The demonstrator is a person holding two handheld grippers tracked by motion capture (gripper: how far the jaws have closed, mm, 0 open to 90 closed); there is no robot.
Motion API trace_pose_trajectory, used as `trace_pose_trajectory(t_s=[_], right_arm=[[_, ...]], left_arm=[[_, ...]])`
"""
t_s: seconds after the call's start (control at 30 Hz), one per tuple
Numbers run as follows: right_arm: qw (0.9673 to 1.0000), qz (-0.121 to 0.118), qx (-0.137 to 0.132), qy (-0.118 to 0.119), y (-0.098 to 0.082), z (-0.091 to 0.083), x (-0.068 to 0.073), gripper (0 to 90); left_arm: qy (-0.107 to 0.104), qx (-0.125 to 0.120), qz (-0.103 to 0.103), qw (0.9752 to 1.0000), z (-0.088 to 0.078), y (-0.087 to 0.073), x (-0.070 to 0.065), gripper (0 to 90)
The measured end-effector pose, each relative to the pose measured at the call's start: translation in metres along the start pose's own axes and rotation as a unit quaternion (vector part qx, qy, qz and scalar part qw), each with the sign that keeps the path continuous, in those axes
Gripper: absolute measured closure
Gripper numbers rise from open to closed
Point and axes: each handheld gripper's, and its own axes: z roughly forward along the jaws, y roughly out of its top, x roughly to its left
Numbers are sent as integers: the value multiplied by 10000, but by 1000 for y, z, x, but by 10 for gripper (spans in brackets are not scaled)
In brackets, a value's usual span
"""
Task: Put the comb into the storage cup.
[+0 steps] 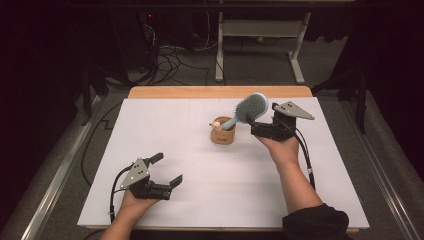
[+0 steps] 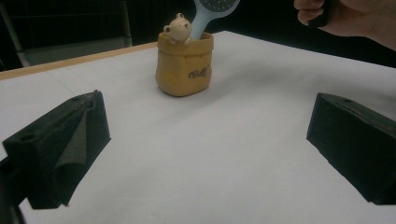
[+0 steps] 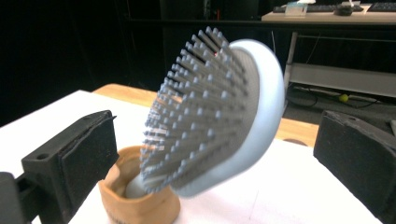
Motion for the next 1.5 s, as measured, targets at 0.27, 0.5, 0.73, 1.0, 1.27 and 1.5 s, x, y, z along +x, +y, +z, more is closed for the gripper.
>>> trace_pose_trajectory(t_s=[0.27, 0.5, 0.73, 1.0, 1.27, 1.5], right_arm=[[9999, -76, 80, 57, -14, -9, 1, 4], [9997, -140, 155, 94, -27, -16, 3, 4], [9994, -195, 213, 170, -43, -24, 7, 4], [9993, -154, 243, 233, -63, -37, 7, 4], [9989, -207, 256, 324, -86, -63, 7, 4], [9995, -98, 80, 282, -97, -99, -1, 4]], left_arm=[[51, 45, 13, 10000, 0, 0, 2, 4], [81, 26, 11, 10000, -1, 1, 4, 4], [106, -10, 7, 9999, -2, 3, 6, 4], [151, -34, -13, 9999, -4, 4, 8, 4], [160, -150, -61, 9997, -10, 10, 9, 4], [220, -159, -109, 9996, -12, 12, 12, 4]])
